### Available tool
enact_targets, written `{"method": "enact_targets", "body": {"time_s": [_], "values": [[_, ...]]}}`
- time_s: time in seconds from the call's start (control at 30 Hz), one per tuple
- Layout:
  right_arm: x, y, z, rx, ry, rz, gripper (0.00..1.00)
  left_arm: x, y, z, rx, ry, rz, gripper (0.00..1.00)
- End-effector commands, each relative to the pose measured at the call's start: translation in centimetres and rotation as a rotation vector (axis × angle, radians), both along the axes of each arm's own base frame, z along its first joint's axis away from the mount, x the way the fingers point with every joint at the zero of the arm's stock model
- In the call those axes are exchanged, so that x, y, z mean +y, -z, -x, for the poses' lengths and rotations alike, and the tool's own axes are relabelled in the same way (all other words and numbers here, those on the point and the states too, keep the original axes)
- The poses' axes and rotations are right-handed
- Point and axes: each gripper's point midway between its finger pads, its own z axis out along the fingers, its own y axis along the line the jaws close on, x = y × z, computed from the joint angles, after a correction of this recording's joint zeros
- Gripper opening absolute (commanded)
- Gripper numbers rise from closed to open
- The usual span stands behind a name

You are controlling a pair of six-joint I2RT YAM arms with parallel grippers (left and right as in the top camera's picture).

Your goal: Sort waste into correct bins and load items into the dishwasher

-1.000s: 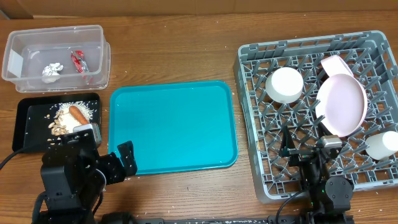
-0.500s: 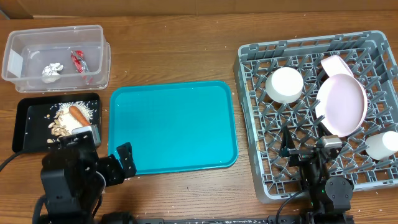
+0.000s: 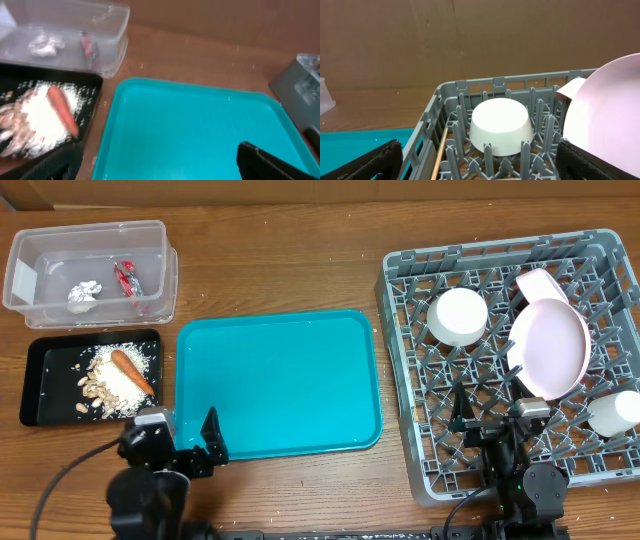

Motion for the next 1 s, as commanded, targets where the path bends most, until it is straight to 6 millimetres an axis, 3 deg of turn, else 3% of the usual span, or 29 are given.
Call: {"method": "enact_targets", "body": {"time_s": [0.0, 0.27, 0.43, 0.97], "values": [[0.0, 0.2, 0.0, -0.001, 0.003, 0.002, 1.0, -0.3, 1.6, -1.0, -0.084, 0.027, -0.018, 1.0], [0.0, 0.2, 0.0, -0.001, 0.003, 0.003, 1.0, 0.1, 1.3, -3.9, -0.332, 0.015, -0.041, 1.0], [0.0, 0.2, 0.0, -0.001, 0.003, 0.003, 1.0, 0.0, 3.4, -4.0, -0.28, 0.021, -0.019, 1.0], [0.0, 0.2, 0.0, -0.001, 0.003, 0.003, 1.0, 0.0, 3.3, -4.0, -0.283, 0.018, -0.021, 1.0]]}}
